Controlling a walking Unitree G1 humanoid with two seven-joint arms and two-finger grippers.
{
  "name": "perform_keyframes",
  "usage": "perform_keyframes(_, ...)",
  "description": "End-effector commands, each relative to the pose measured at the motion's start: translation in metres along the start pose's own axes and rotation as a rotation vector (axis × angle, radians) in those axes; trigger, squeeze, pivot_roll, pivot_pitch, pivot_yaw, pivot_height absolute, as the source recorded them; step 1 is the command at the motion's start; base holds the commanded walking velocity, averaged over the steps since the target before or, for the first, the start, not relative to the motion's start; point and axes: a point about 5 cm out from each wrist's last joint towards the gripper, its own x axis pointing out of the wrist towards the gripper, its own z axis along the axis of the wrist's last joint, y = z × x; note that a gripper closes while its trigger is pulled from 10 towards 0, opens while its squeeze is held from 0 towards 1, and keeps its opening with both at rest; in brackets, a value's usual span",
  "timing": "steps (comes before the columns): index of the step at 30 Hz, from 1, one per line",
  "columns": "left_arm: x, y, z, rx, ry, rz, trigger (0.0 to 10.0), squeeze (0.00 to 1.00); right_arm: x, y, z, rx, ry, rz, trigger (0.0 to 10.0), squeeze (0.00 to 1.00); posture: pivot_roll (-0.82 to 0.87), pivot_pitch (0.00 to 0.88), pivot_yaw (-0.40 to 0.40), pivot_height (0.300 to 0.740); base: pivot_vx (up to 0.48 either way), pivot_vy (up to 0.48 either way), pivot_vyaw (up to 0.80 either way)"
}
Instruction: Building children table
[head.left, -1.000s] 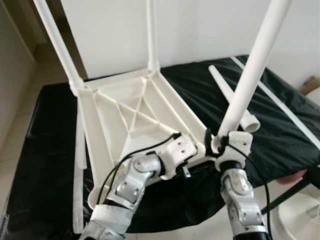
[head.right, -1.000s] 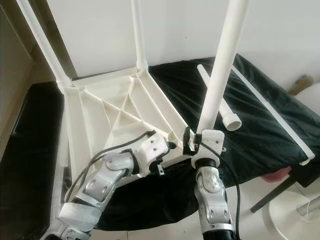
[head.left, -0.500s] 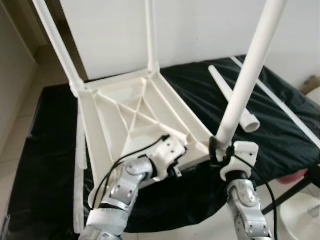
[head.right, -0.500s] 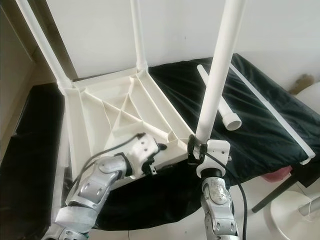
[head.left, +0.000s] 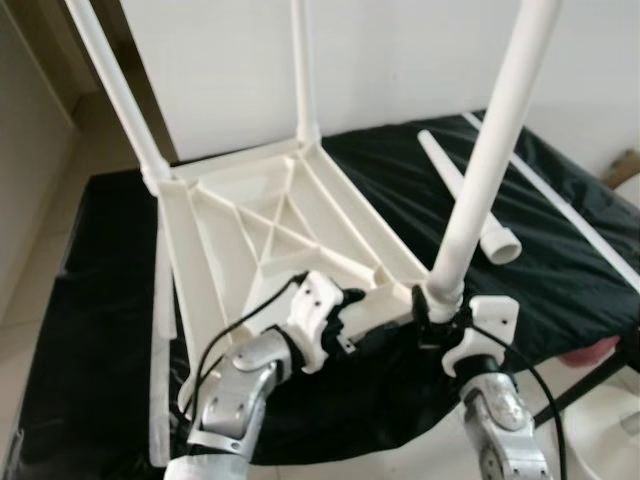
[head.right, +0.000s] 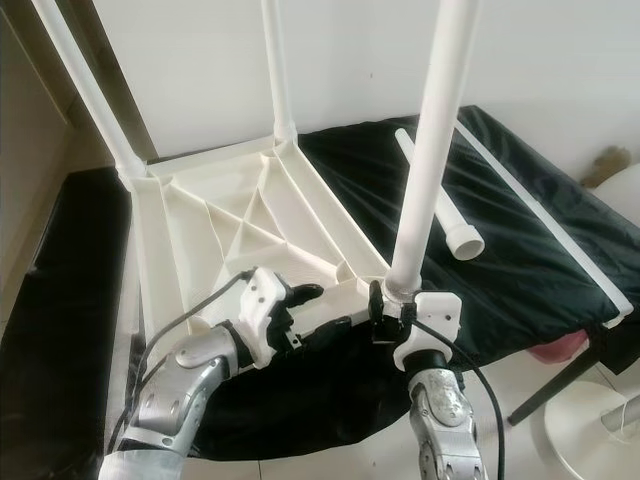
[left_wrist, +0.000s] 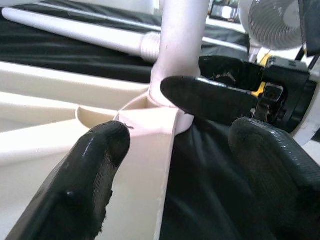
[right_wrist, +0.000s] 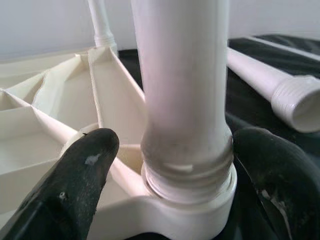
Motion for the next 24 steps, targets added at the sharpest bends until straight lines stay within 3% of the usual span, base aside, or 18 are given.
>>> perform_keyframes(1, -0.005, -0.012, 0.002, -0.022, 0.007, -0.139, 10.0, 0.00, 0.001, -0.008, 0.005, 0.000, -0.008, 0.041, 10.0, 0.00, -0.09, 0.000, 0.065, 0.740, 0.000, 0.000, 0.00)
perform_keyframes(8, -0.008, -0.021, 0.007, -0.036, -0.004, -0.238, 10.0, 0.00, 0.005, -0.020, 0.012, -0.031, -0.019, 0.077, 10.0, 0.00, -0.10, 0.000, 0.068, 0.740, 0.000, 0.000, 0.00)
perform_keyframes(10, -0.004, -0.030, 0.007, 0.008, 0.044, -0.335, 10.0, 0.00, 0.013, -0.032, 0.017, -0.072, -0.018, 0.144, 10.0, 0.00, -0.12, 0.000, 0.078, 0.740, 0.000, 0.000, 0.00)
perform_keyframes(17, -0.001, -0.033, 0.008, 0.035, 0.060, -0.369, 10.0, 0.00, 0.022, -0.037, 0.019, -0.101, -0.010, 0.201, 10.0, 0.00, -0.12, 0.000, 0.082, 0.740, 0.000, 0.000, 0.00)
perform_keyframes(24, 0.002, -0.033, 0.013, 0.067, 0.078, -0.380, 10.0, 0.00, 0.044, -0.034, 0.022, -0.120, 0.008, 0.319, 10.0, 0.00, -0.11, 0.000, 0.087, 0.740, 0.000, 0.000, 0.00)
